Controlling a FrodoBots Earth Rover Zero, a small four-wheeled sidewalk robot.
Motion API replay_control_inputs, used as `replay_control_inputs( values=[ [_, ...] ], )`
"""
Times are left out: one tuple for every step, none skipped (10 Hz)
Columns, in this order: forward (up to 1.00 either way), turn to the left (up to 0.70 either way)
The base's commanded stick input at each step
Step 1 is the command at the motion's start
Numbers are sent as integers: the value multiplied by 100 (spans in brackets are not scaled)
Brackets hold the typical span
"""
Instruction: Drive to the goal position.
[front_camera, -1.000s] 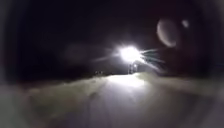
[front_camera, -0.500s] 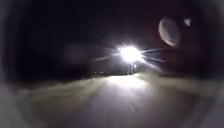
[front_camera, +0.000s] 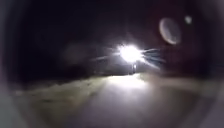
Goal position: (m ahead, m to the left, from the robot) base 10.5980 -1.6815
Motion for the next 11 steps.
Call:
replay_control_inputs(
  values=[
    [100,-13],
    [100,-17],
    [100,-19],
    [100,-19],
    [100,-19],
    [100,-17],
    [100,-9],
    [100,-4],
    [100,-4],
    [100,-3],
    [100,-2]
  ],
)
